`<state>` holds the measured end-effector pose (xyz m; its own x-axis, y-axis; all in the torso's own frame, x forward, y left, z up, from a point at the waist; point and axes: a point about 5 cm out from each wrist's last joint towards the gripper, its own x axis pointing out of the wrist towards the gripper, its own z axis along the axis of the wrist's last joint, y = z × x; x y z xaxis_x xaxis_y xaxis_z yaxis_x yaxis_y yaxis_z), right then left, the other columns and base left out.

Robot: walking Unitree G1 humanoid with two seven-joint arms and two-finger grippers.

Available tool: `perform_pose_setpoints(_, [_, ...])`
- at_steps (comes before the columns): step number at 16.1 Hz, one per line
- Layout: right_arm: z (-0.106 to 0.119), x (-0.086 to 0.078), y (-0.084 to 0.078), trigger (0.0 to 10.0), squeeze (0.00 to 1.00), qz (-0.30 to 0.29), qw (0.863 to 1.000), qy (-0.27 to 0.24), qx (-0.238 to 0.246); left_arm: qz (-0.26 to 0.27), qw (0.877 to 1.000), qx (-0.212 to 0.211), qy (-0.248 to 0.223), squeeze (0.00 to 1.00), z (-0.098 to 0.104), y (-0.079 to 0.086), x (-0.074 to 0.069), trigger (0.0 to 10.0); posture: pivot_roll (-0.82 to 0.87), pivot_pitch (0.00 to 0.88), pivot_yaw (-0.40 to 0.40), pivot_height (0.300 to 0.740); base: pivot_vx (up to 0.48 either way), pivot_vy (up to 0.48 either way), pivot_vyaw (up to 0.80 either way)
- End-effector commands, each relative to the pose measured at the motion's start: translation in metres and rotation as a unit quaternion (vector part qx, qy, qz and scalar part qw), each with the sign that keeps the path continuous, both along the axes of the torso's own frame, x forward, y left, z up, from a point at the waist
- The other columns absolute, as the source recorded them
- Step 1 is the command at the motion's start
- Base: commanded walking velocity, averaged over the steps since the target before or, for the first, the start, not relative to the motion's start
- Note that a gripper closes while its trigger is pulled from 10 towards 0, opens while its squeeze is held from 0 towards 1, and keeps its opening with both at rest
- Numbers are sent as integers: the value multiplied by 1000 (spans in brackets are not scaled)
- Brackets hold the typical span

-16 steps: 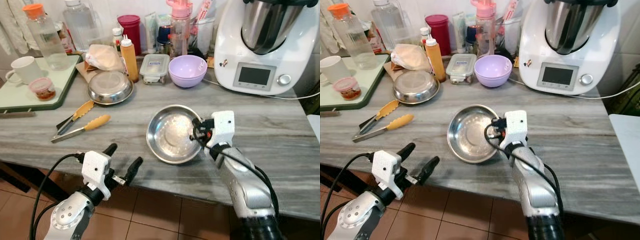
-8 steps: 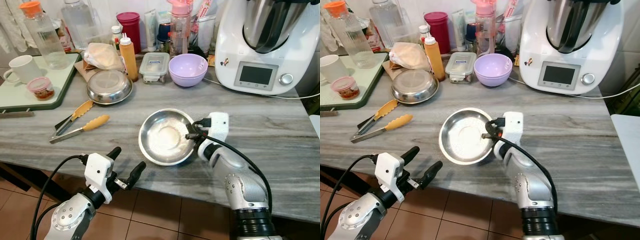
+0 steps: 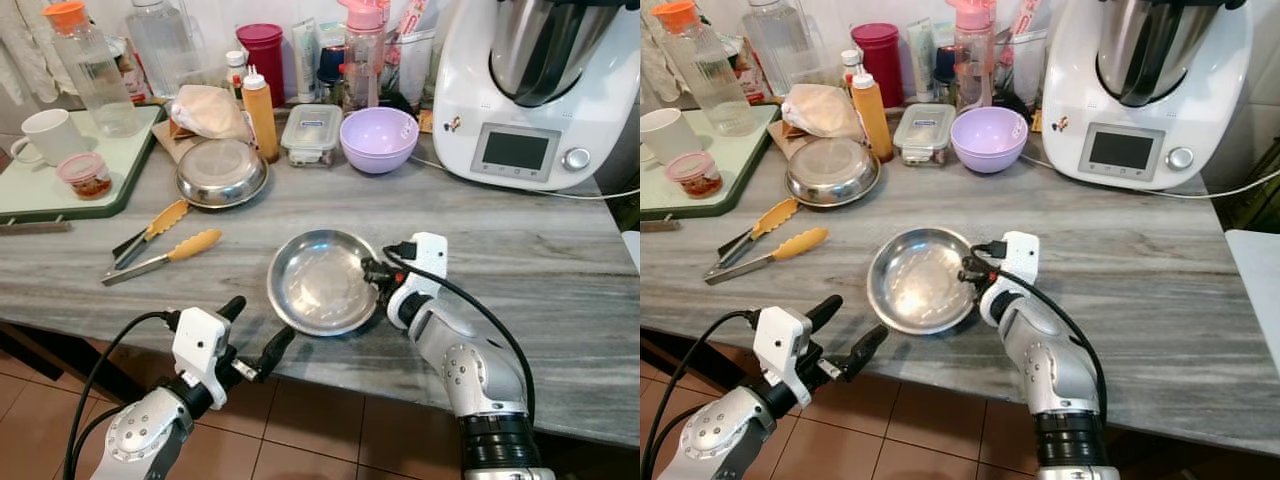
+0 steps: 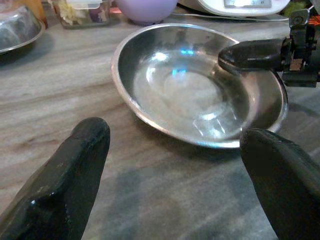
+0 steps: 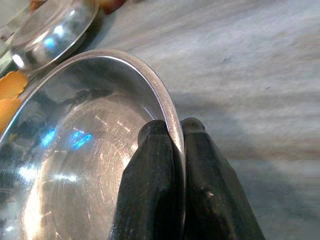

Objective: Setting the table

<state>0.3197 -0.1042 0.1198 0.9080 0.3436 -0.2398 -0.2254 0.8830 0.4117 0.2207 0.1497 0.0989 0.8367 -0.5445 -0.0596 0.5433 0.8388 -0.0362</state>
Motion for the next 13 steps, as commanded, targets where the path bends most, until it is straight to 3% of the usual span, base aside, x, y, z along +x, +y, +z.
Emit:
perform_pose_setpoints(1, [-8, 1, -7, 10000, 0, -20, 999, 19, -16, -7, 1000, 6, -1, 0, 3, 1, -1, 10000, -125, 85, 60, 740, 0, 0, 0])
perform_pose_setpoints(5, [-14, 7, -8, 10000, 0, -39, 999, 36, -6, -8, 1000, 5, 0, 0, 2, 0, -1, 10000, -123, 83, 61, 740, 0, 0, 0])
perform_pose_setpoints(10, [-16, 5, 9, 10000, 0, 0, 999, 45, 12, -5, 1000, 4, 2, 0, 2, -2, 0, 10000, -121, 82, 58, 740, 0, 0, 0])
perform_pose_setpoints(13, [-19, 5, 9, 10000, 0, 1, 999, 47, 8, -5, 1000, 3, 3, 0, 1, -2, 0, 10000, -118, 80, 58, 740, 0, 0, 0])
